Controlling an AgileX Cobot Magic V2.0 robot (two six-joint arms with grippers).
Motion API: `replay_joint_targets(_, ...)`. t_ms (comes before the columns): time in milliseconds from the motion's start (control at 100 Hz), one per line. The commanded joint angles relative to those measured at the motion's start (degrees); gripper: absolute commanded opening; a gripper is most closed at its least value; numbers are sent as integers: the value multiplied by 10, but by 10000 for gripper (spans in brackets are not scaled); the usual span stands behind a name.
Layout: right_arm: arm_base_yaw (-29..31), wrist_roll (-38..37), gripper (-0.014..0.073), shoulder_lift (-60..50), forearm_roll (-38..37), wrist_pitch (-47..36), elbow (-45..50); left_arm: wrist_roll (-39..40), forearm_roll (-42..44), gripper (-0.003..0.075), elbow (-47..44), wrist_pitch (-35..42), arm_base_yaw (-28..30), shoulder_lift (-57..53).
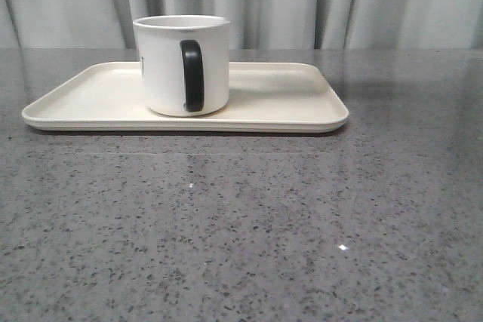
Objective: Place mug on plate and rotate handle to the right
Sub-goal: 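Lower the right gripper into the mug and grip its rim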
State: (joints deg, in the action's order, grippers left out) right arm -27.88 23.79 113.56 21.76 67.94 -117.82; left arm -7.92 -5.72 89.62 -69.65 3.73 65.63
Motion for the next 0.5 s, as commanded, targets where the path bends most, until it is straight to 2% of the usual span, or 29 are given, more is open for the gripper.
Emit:
replay_joint_targets(0, 0, -3, 457, -17, 8, -18, -19, 3, -8, -20, 12, 31, 1, -10)
replay_joint_targets(490, -9, -4, 457, 2, 9, -33, -19, -8, -8, -20, 12, 31, 1, -10)
